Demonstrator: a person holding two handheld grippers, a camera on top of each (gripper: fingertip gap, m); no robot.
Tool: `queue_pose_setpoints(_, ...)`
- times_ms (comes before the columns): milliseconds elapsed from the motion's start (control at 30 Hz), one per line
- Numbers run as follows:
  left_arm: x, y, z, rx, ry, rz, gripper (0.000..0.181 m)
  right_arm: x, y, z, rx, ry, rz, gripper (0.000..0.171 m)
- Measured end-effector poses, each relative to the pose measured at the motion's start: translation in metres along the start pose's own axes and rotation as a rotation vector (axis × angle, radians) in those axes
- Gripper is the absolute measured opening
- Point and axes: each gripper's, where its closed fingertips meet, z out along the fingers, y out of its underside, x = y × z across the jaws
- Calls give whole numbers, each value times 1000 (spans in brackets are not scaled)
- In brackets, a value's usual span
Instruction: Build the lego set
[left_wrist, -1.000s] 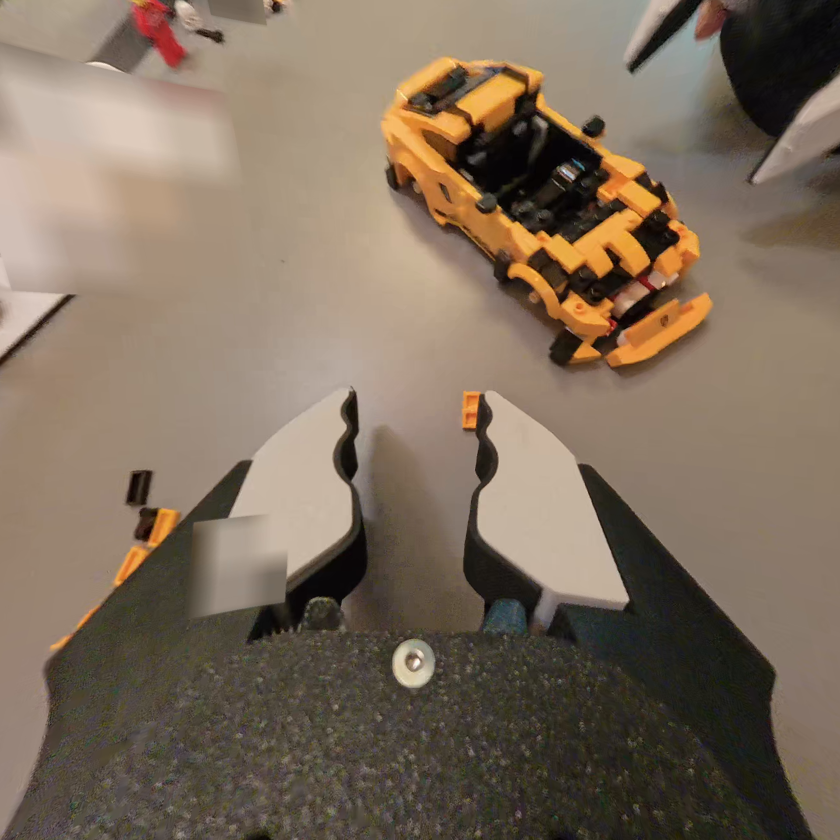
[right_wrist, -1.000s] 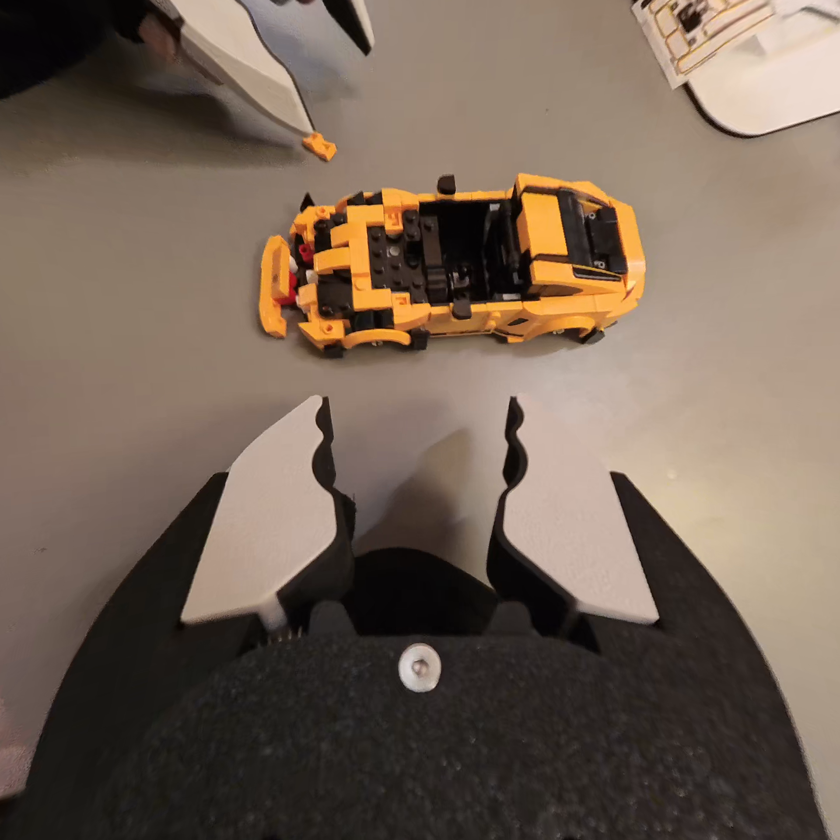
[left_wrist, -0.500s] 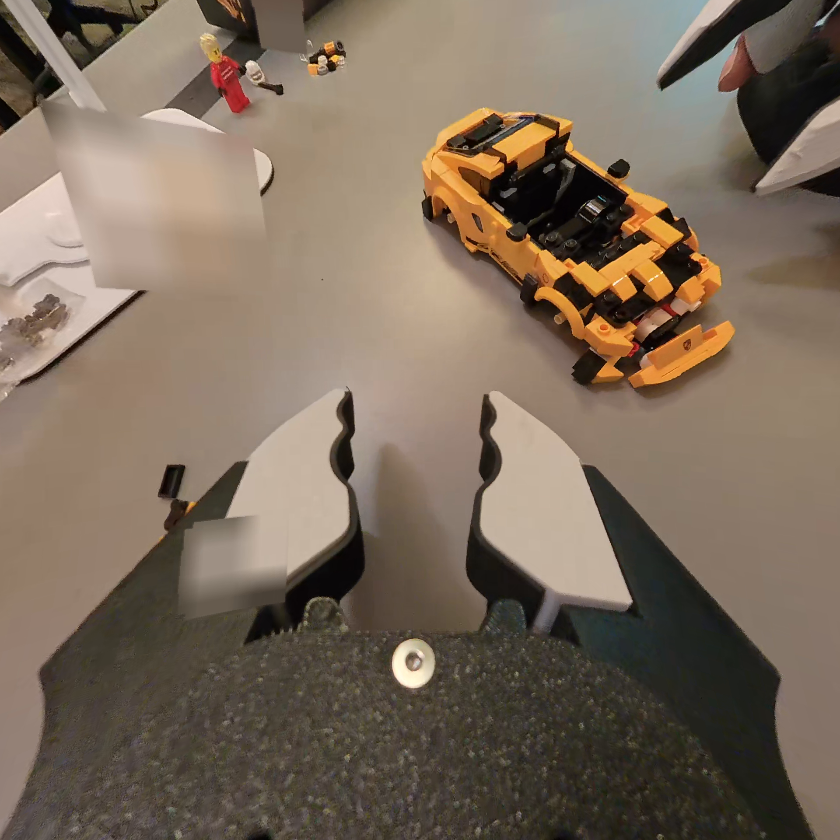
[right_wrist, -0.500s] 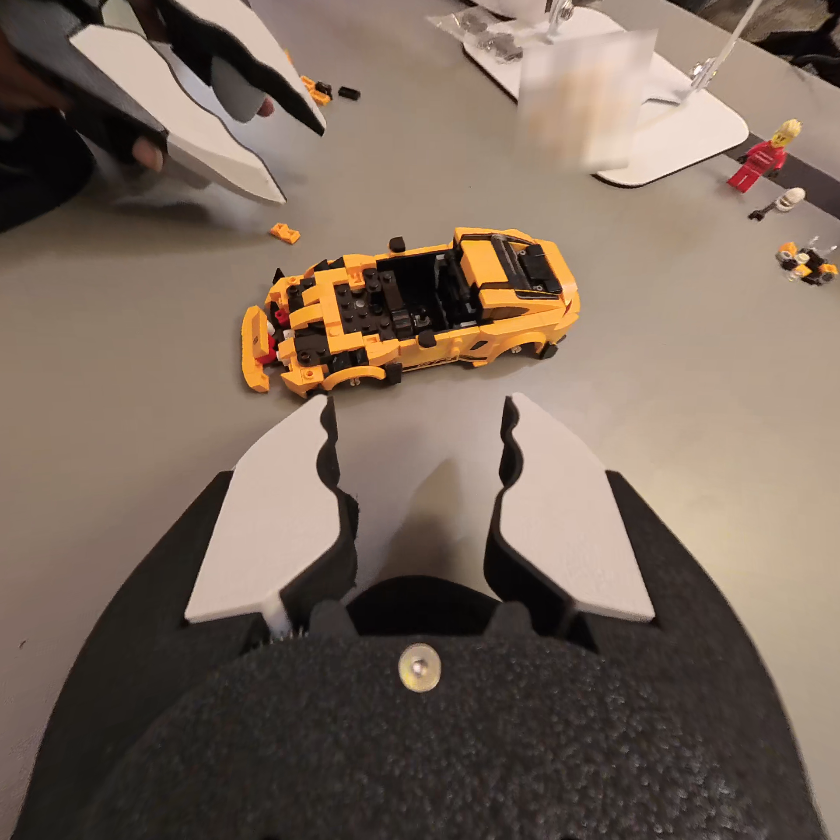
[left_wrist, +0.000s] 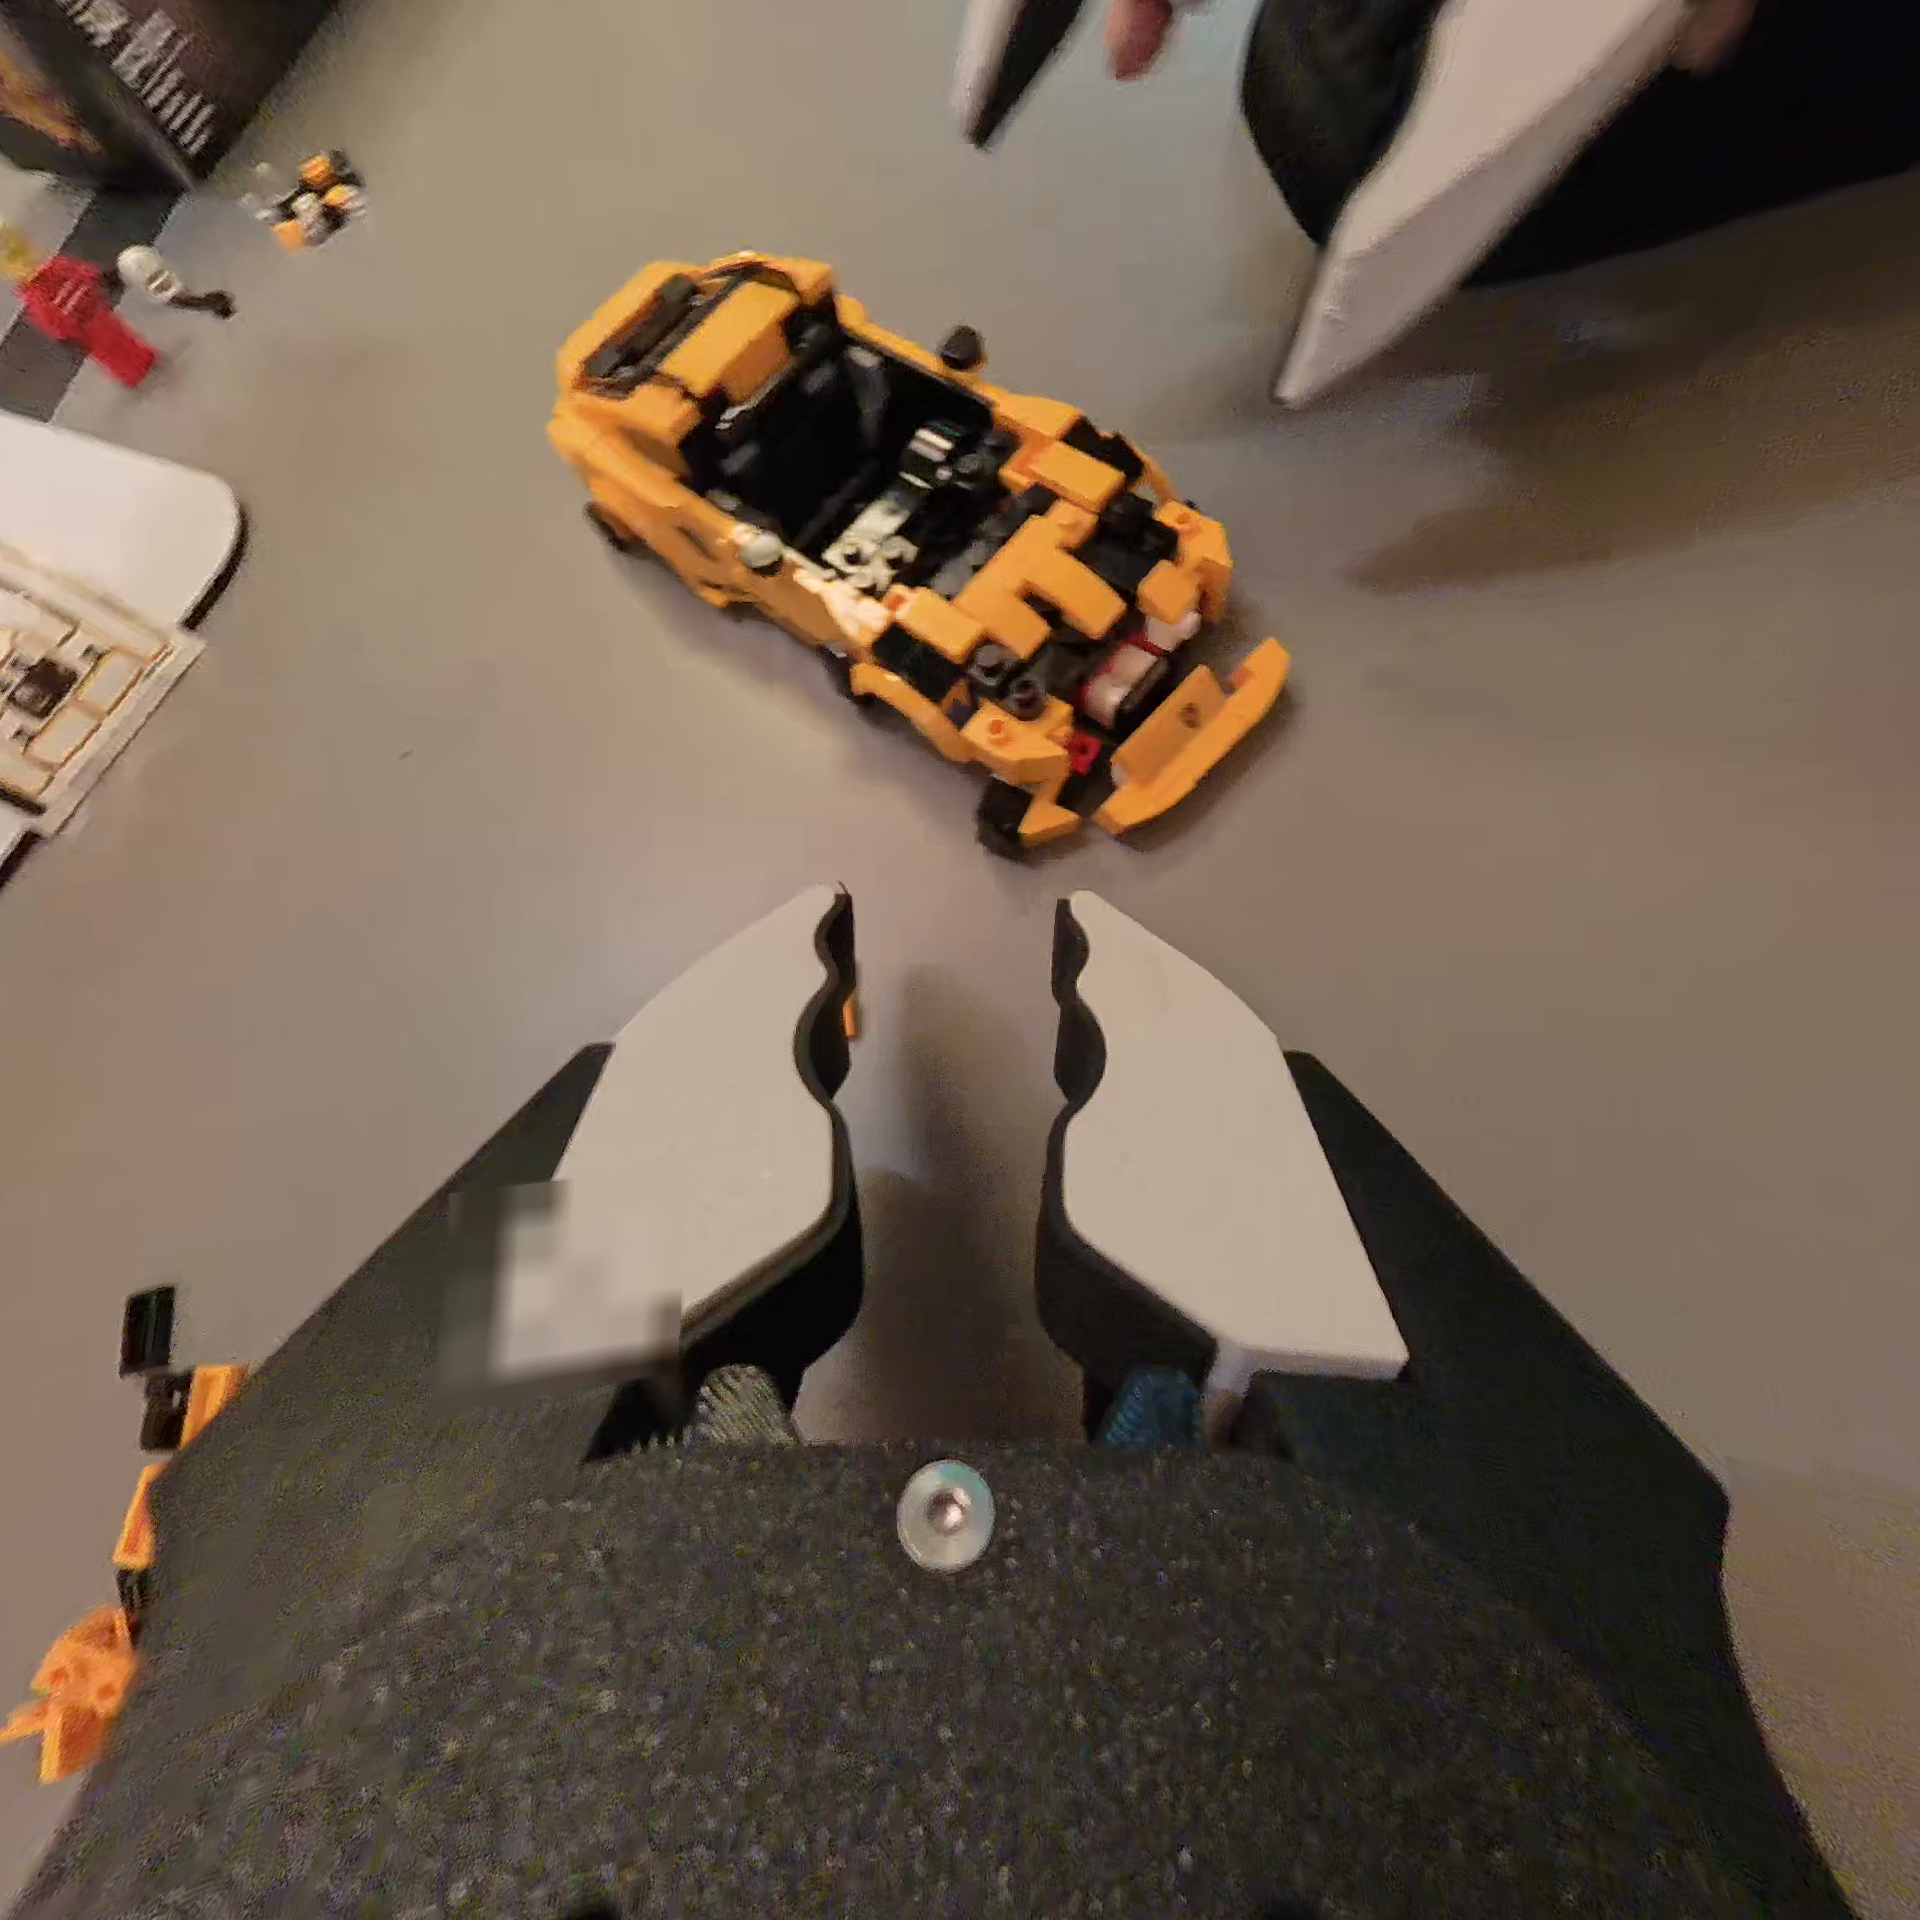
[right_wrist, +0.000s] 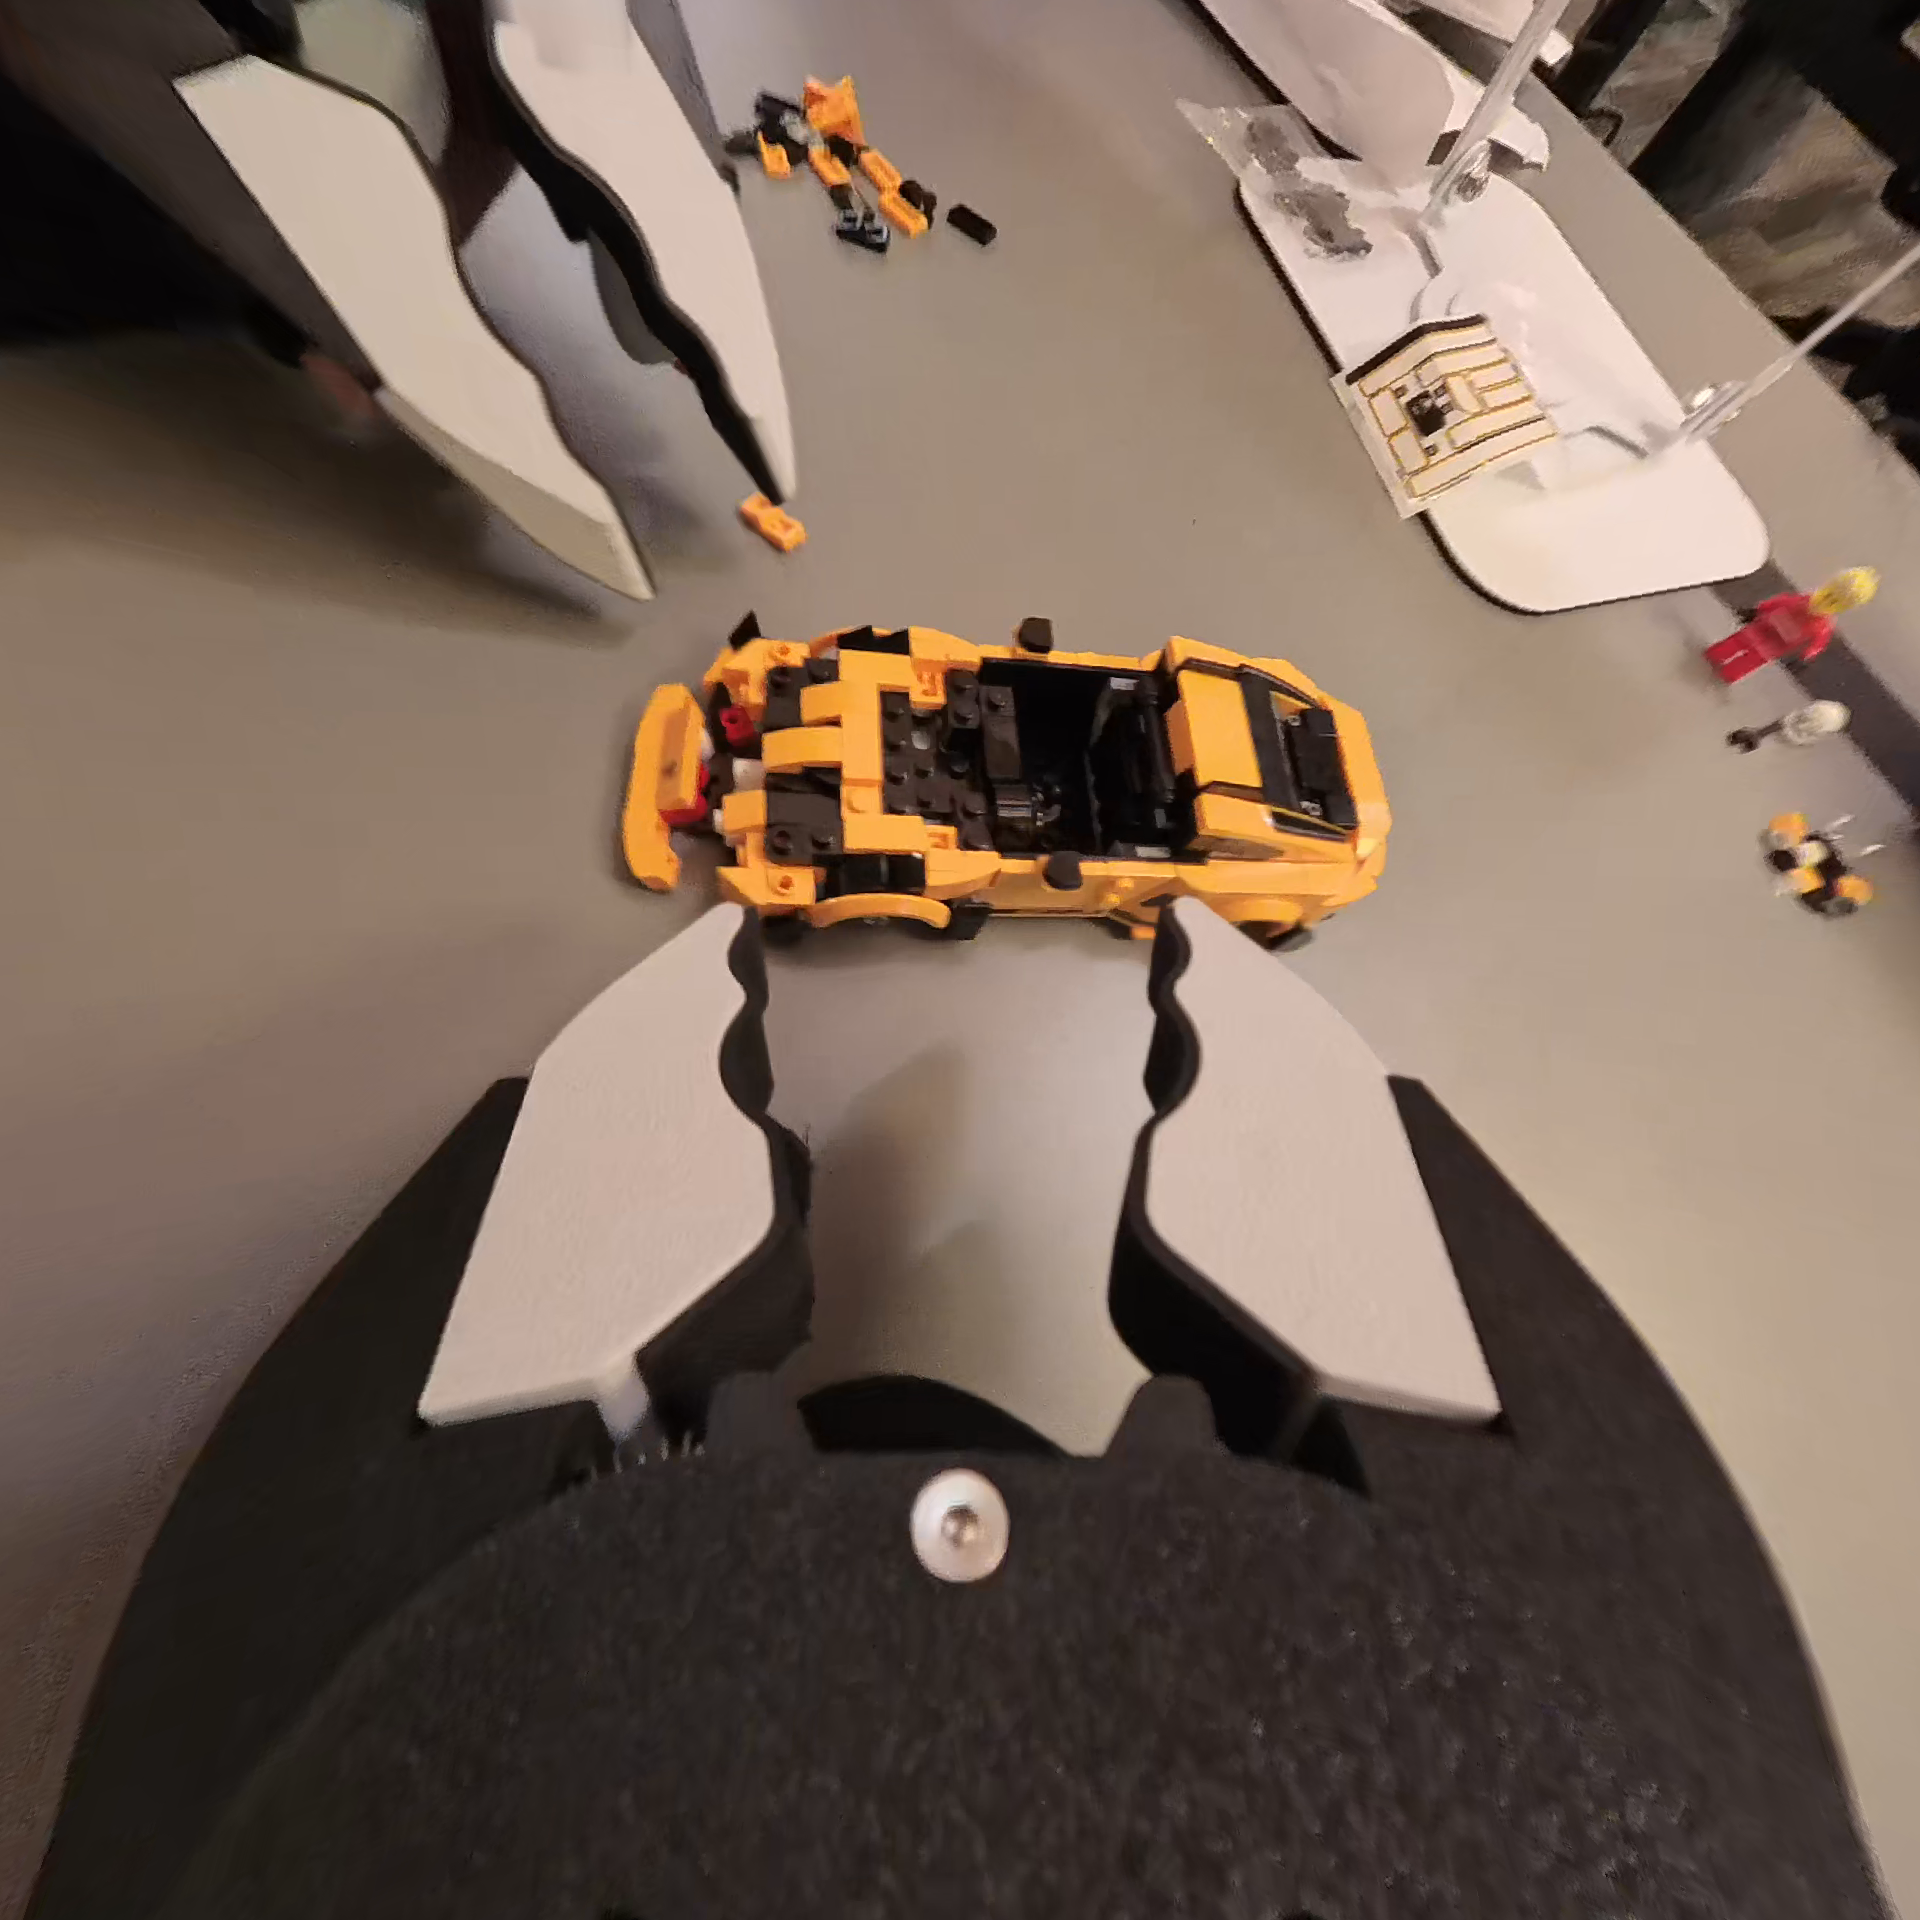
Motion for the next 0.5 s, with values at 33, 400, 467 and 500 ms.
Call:
queue_pose_setpoints(33,3,1,2,-11,2,28,36,5,1,1,-8,7,-29,71)
queue_pose_setpoints(400,12,-5,18,-5,109,152,35,60,13,33,-59,-322,32,89)
queue_pose_setpoints(467,13,-7,21,-1,162,165,35,63,16,38,-83,-391,15,89)
queue_pose_setpoints(500,14,-8,22,-4,192,172,34,63,17,40,-93,-422,1,89)
